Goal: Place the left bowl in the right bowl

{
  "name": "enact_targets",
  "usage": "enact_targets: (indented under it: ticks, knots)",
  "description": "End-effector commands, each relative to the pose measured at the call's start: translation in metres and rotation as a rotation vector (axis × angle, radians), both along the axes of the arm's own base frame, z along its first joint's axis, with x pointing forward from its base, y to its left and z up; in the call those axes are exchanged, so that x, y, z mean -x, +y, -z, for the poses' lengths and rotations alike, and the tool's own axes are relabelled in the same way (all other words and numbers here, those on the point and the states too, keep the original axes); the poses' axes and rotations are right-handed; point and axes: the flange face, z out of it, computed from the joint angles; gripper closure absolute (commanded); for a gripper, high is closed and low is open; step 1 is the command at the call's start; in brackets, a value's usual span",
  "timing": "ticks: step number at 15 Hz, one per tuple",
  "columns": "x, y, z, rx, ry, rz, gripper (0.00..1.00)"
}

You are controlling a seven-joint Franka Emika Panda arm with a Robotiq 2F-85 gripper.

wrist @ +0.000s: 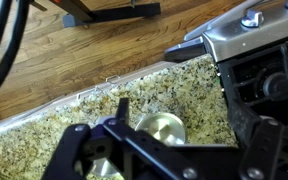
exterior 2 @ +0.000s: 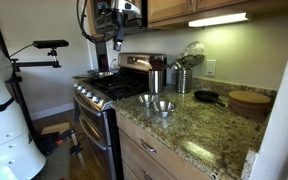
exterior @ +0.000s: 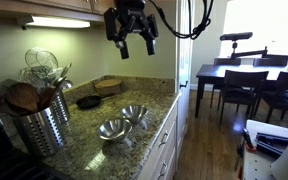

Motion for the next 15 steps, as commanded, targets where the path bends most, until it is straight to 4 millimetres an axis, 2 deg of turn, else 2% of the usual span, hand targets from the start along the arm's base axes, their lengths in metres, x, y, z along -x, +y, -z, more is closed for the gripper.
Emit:
enact_targets:
  ticks: [1, 5, 9, 15]
  knots:
    - [-0.034, 0.011, 0.021, 0.037, -0.033, -0.048, 0.00]
    - [-0.056, 0.030, 0.057, 0.050, -0.038, -0.063, 0.00]
    - [-0.067, 0.053, 0.090, 0.049, -0.022, -0.093, 0.00]
    - [-0.083, 0.076, 0.127, 0.082, -0.036, -0.130, 0.00]
